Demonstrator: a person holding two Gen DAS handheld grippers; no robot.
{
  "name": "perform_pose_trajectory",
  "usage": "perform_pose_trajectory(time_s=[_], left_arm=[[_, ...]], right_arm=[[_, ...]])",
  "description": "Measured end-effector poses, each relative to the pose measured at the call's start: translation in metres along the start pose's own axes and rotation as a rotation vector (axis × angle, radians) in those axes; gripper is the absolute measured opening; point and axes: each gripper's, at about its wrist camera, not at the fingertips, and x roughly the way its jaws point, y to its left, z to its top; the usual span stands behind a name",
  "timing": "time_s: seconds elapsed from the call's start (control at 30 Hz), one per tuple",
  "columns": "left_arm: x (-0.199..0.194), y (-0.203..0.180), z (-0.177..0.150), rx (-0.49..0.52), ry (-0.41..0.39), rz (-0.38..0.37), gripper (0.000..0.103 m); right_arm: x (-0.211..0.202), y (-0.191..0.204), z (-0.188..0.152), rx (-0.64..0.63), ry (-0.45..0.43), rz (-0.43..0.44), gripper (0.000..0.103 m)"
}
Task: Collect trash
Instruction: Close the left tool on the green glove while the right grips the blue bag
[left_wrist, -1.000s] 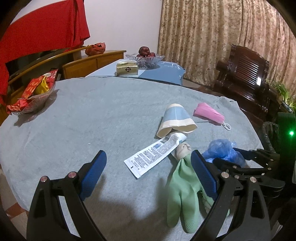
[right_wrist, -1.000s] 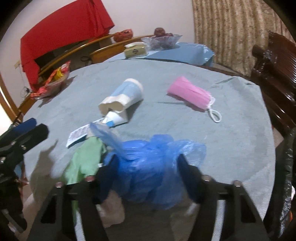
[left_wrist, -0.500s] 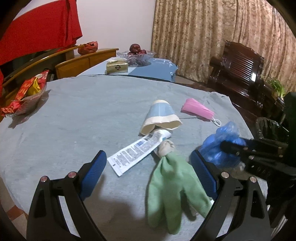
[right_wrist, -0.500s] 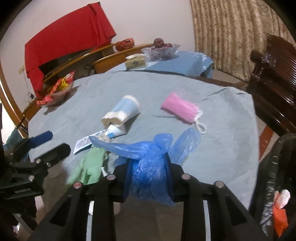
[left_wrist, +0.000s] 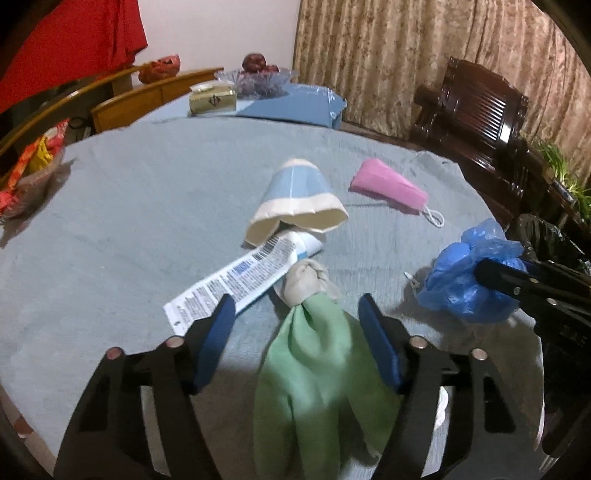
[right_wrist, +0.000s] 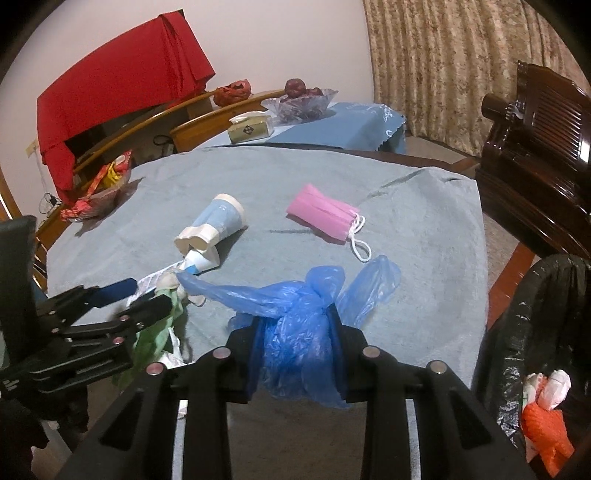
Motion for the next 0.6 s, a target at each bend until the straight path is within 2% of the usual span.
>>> perform_pose_trajectory(time_s=[0.1, 0.17, 0.37, 0.6], left_arm=[[0.007, 0.000, -0.001, -0.013, 0.026, -0.027, 0.053], [0.011, 0.000, -0.002, -0.022, 0.039, -0.051, 0.041], [0.010, -0.002, -0.003, -0.024, 0.035, -0.077, 0.023], [-0.010, -0.002, 0.004, -0.027, -0.007, -0.087, 0.021]], right_arm=[[0.000, -0.002, -0.001, 0.002, 0.001, -0.001, 0.031], [0.000, -0.002, -0.001, 0.001, 0.001, -0.002, 0.031], [-0.003, -0.001, -0.001, -0.008, -0.008, -0.004, 0.031], [-0.016, 0.001, 0.002, -0.014, -0.035, -0.002, 0.031]])
